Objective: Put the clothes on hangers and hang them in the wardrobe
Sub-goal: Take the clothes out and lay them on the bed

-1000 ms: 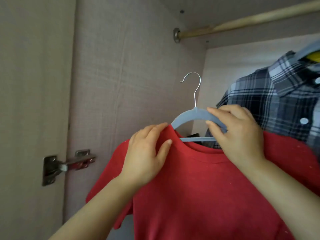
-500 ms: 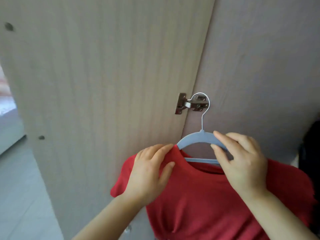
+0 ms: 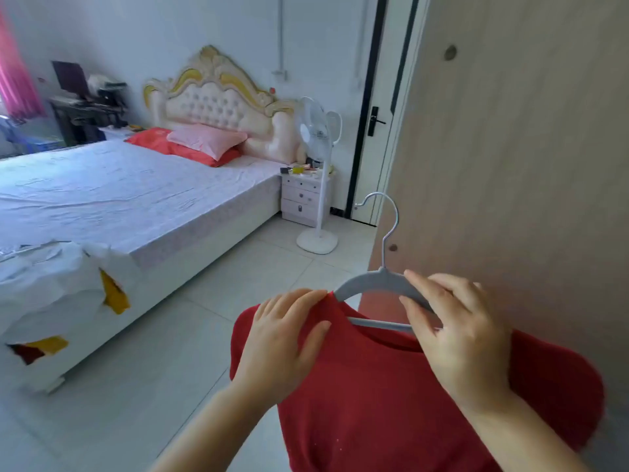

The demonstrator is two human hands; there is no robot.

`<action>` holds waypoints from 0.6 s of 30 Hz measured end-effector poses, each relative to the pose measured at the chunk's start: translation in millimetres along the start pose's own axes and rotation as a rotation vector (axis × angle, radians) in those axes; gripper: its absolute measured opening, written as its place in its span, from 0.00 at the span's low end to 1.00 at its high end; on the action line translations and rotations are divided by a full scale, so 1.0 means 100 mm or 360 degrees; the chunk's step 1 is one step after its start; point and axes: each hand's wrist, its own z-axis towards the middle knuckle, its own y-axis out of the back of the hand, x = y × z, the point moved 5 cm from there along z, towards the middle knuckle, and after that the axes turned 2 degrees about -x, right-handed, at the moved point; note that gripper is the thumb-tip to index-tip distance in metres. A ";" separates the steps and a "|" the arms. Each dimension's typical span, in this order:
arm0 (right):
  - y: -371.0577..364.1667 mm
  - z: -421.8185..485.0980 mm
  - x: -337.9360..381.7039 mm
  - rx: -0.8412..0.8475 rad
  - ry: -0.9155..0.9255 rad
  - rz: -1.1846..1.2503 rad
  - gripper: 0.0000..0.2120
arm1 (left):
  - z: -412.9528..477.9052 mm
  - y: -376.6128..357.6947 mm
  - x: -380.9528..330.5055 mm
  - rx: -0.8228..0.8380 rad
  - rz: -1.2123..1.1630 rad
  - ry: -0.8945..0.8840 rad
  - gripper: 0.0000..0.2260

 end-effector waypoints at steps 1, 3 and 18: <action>-0.20 0.03 0.19 0.0015 0.0022 0.0073 0.12 | -0.03 0.15 0.21 -0.0030 0.0030 0.0042 0.16; -0.59 0.08 0.58 0.0052 0.0057 0.0184 0.12 | -0.07 0.47 0.64 -0.0106 0.0092 0.0131 0.16; -3.13 0.45 2.84 0.0354 0.0154 0.0821 0.15 | -0.26 2.06 3.15 -0.0476 0.0507 0.0699 0.14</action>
